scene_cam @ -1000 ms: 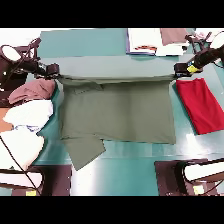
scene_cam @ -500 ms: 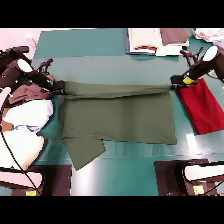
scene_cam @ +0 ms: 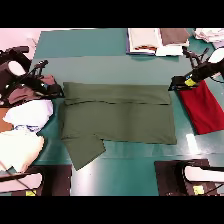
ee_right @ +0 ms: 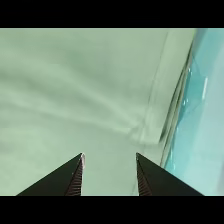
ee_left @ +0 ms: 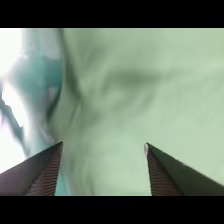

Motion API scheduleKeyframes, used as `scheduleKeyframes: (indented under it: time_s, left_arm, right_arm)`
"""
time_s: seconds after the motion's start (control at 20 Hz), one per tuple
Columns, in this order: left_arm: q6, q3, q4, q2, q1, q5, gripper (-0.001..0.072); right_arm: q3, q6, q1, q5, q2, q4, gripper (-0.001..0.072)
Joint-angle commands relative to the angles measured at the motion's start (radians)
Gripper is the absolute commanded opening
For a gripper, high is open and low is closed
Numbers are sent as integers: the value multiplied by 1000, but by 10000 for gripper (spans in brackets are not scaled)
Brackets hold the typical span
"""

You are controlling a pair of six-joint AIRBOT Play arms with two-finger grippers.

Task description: Fold the shirts.

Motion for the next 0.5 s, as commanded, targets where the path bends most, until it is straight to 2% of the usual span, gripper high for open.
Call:
scheduleKeyframes:
  time_s: [0.0, 0.2, 0.35, 0.45]
  left_arm:
    - [-34, -252, 50, 214, -1, -47, 605]
    - [-84, -603, 3, 418, -1, -40, 605]
    - [-83, -740, -124, 467, -19, 16, 605]
    - [-84, -777, -162, 465, -84, 69, 604]
  right_arm:
    - [-101, -3, 14, -20, 154, 10, 388]
    - [-227, -3, 16, -88, 293, 10, 387]
    - [-268, -3, 16, -103, 343, 10, 387]
    - [-273, -3, 16, -91, 353, 10, 387]
